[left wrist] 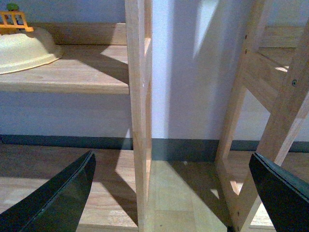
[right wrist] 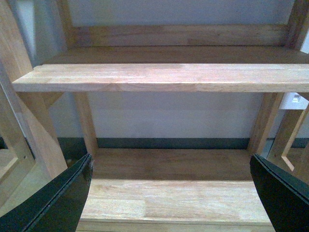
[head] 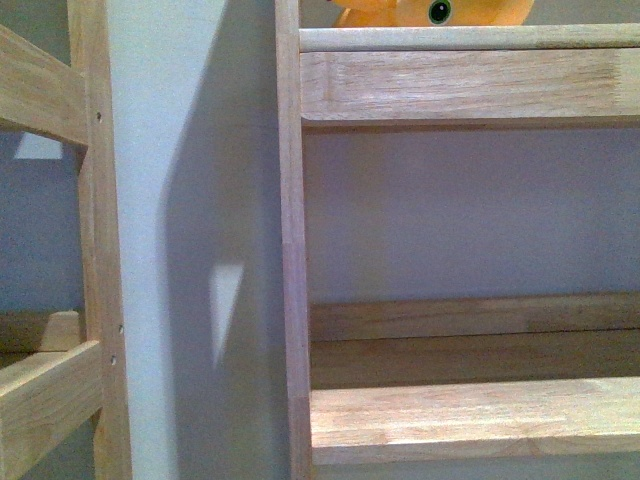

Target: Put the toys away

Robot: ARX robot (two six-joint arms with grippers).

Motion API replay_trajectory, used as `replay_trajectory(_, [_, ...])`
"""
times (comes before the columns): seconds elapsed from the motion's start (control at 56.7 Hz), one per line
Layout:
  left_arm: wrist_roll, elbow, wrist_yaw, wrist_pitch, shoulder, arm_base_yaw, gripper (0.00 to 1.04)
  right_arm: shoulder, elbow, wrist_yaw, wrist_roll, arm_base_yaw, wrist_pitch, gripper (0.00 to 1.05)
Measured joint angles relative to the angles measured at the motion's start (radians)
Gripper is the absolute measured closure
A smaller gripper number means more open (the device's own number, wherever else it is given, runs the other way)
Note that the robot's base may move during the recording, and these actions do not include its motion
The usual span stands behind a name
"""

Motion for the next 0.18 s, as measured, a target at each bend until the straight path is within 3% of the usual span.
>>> replay_trajectory(0.177, [0.0,0.0,0.0,0.0,0.0,0.0,0.06,0.0,0.0,0.0,0.0,0.0,0.0,0.07])
